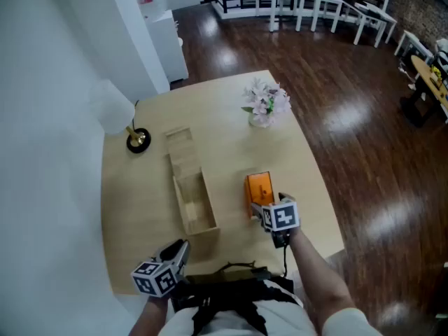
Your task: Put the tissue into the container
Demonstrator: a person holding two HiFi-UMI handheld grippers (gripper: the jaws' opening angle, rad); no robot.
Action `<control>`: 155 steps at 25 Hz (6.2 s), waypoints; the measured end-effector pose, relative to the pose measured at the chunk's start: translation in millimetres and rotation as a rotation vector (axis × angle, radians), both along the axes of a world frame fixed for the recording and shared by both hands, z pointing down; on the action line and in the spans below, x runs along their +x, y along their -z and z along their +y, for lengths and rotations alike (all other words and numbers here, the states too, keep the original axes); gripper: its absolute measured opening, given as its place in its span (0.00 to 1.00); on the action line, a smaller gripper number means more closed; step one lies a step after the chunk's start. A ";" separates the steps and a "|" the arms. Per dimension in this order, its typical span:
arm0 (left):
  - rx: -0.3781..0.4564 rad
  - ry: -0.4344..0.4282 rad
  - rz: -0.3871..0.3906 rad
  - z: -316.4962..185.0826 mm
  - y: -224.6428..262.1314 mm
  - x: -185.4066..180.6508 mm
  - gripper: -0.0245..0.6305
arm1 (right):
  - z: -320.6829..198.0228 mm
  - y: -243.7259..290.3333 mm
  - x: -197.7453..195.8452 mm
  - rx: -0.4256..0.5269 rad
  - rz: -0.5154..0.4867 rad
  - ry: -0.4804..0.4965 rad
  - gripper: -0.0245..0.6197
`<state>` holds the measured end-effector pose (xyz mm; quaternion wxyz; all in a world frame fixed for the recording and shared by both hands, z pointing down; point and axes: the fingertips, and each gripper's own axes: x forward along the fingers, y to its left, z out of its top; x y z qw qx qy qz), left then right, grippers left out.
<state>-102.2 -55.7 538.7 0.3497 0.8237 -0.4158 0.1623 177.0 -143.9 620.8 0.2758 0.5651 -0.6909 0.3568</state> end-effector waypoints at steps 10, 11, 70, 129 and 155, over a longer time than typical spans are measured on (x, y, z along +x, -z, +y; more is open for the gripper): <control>-0.028 0.017 -0.007 11.1 -6.8 -8.5 0.17 | -16.0 -39.6 -13.6 -0.088 0.101 0.014 0.75; -0.031 0.019 -0.007 12.0 -7.7 -8.3 0.17 | -17.1 -40.0 -13.6 -0.084 0.111 0.019 0.75; 0.060 -0.026 0.066 6.8 21.3 -68.6 0.17 | -36.2 96.4 -135.9 0.187 0.125 0.057 0.66; 0.034 -0.003 0.050 -1.4 15.6 -97.8 0.17 | -62.1 17.9 -233.9 0.078 0.003 0.095 0.66; 0.102 -0.065 0.136 -10.6 42.9 -24.1 0.15 | -46.1 96.2 -167.7 0.230 0.021 0.145 0.50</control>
